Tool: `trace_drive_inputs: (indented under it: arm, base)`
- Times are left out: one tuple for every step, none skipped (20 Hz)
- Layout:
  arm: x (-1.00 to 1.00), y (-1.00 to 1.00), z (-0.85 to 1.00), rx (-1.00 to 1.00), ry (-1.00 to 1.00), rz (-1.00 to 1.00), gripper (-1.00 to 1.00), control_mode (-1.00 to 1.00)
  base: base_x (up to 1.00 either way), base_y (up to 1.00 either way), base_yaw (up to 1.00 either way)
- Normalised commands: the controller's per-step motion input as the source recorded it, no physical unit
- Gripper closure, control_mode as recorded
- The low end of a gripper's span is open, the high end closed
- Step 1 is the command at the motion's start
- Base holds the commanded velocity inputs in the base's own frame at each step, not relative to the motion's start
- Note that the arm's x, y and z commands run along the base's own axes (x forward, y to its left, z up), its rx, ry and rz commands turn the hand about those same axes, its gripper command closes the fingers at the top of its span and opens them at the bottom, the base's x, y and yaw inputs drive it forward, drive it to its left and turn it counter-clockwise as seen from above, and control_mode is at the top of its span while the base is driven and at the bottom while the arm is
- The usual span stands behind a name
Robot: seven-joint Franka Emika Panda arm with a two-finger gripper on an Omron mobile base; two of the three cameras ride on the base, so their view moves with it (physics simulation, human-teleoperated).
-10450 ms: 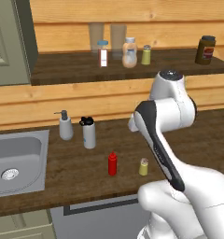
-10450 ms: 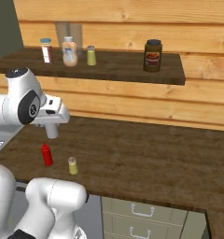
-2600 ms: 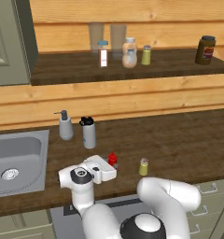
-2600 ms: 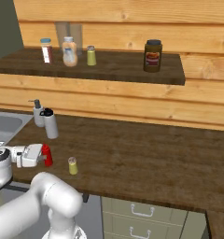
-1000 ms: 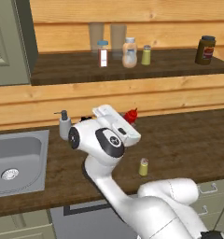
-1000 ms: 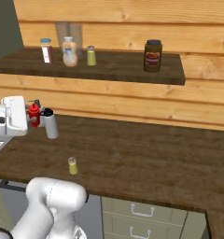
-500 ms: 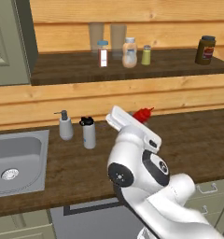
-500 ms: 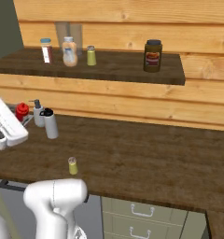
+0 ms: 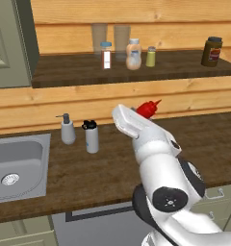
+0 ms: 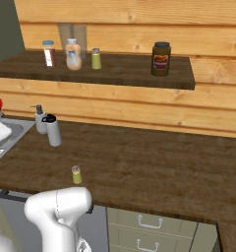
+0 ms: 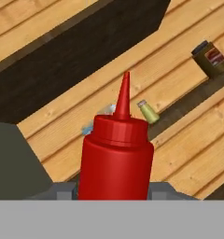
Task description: Put the shaker and condiment bottle from the counter next to their counterparts in the cabinet.
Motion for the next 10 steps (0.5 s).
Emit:
trace_drive_inputs:
  arm:
    - [-0.36, 0.0, 0.63, -0.03, -0.09, 0.06, 1.0, -1.0]
    - [-0.16, 0.0, 1.0, -0.07, -0.03, 0.0, 1.0, -1.0]
    - [0.0, 0.0, 1.0, -0.07, 0.0, 0.0, 1.0, -1.0]
    - [0.0, 0.0, 1.0, -0.09, 0.0, 0.0, 1.0, -1.0]
    - [0.0, 0.0, 1.0, -0.11, 0.0, 0.0, 1.0, -1.0]
    - [0.01, 0.0, 1.0, -0.11, 0.0, 0.01, 1.0, -1.0]
    - [0.11, 0.0, 1.0, -0.11, 0.0, 0.02, 1.0, -1.0]
    - [0.14, 0.0, 1.0, -0.1, 0.0, 0.04, 1.0, -1.0]
    - [0.0, 0.04, 0.92, -0.12, 0.0, 0.02, 1.0, -1.0]
    - [-0.09, 0.3, 0.46, -0.13, -0.15, 0.0, 1.0, -1.0]
  base:
    - [0.0, 0.0, 0.0]
    - [0.0, 0.0, 0.0]
    - [0.0, 0.0, 0.0]
    - [0.0, 0.0, 0.0]
    - [0.0, 0.0, 0.0]
    - [0.0, 0.0, 0.0]
    - [0.0, 0.0, 0.0]
    - [0.0, 0.0, 0.0]
    - [0.0, 0.0, 0.0]
    - [0.0, 0.0, 0.0]
